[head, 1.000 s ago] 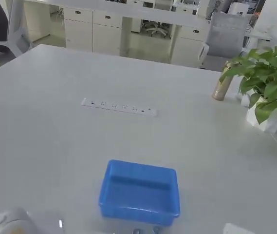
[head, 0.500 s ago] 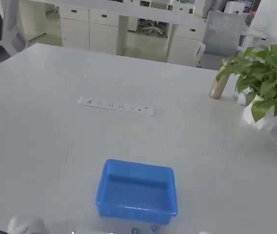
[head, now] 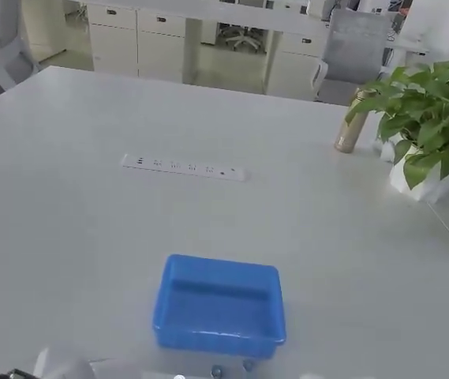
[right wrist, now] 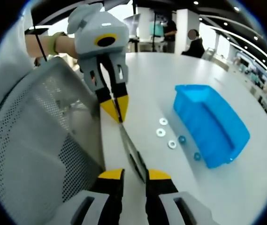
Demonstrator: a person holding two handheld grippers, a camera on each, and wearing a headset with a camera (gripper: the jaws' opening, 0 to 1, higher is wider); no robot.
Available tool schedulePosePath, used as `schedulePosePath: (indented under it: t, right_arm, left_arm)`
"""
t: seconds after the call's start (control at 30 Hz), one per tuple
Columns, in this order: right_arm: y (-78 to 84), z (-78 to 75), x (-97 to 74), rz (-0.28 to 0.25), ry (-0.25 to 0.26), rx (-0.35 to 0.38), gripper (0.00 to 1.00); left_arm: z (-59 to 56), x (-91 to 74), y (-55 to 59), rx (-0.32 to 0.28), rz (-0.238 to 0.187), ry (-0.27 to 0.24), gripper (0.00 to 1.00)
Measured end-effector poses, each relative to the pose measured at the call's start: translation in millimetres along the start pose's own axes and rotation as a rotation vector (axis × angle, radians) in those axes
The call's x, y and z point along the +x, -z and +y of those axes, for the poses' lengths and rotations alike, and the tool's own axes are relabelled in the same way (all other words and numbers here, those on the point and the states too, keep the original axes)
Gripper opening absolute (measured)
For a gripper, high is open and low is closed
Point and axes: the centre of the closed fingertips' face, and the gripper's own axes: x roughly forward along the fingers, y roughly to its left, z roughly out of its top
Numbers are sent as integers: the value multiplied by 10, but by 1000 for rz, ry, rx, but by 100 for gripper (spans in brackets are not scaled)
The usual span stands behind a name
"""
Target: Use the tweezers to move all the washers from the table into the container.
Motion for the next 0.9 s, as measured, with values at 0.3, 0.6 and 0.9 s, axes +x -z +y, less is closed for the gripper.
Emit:
schedulePosePath:
  t: [0.3, 0.6, 0.9]
  right_arm:
    - [-30, -81, -41, -27, 19, 14, 14]
    - [-48, -96, -95, -32, 18, 9, 10]
    - [-196, -55, -100, -79, -5, -4, 13]
  left_arm:
    - [61, -254, -340, 46, -80, -19, 0]
    - [-7, -451, -648, 59, -124, -1, 0]
    - [-112, -519, -918, 147, -134, 15, 0]
